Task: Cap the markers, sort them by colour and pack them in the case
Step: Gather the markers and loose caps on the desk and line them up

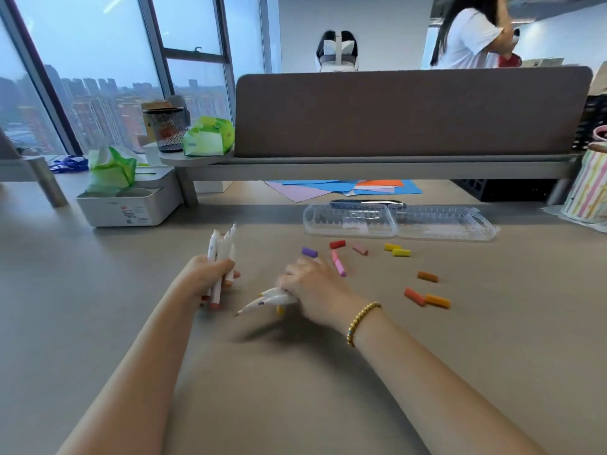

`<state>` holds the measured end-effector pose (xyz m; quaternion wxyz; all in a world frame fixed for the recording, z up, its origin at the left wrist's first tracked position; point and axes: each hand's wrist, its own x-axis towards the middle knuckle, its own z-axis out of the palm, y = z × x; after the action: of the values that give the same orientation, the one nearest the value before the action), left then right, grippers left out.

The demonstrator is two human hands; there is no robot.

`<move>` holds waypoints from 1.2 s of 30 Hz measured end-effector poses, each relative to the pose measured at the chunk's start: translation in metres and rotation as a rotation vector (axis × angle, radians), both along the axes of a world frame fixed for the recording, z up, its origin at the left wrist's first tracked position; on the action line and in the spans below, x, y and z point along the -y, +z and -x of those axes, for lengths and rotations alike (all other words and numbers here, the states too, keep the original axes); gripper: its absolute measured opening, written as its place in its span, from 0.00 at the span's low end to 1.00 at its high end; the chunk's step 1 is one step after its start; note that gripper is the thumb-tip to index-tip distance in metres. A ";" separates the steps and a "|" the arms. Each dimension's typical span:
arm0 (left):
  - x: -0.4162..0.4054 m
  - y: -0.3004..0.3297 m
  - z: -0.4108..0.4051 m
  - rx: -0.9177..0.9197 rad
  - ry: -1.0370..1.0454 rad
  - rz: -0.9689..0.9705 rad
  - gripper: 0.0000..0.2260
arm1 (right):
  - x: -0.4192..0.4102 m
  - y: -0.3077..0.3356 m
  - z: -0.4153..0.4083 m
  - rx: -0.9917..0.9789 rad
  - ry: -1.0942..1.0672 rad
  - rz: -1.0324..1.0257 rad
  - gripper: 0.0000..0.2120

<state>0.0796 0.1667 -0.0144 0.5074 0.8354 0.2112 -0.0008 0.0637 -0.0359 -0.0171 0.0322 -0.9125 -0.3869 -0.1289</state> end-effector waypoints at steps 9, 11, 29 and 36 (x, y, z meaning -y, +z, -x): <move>-0.004 -0.010 0.005 0.024 0.011 0.285 0.06 | -0.002 -0.001 0.014 -0.122 -0.022 0.036 0.09; 0.001 -0.011 0.004 0.011 0.001 0.275 0.06 | -0.001 0.000 0.016 -0.112 -0.025 0.020 0.07; 0.024 -0.006 0.012 0.043 -0.028 0.347 0.05 | 0.004 0.024 0.035 -0.624 -0.651 -0.068 0.12; 0.021 -0.007 0.013 0.104 0.015 0.394 0.05 | -0.009 0.024 0.028 -0.499 -0.679 0.130 0.20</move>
<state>0.0667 0.1457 -0.0217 0.6712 0.7174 0.1868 0.0050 0.0353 -0.0265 0.0067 0.0228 -0.9915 -0.0519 0.1172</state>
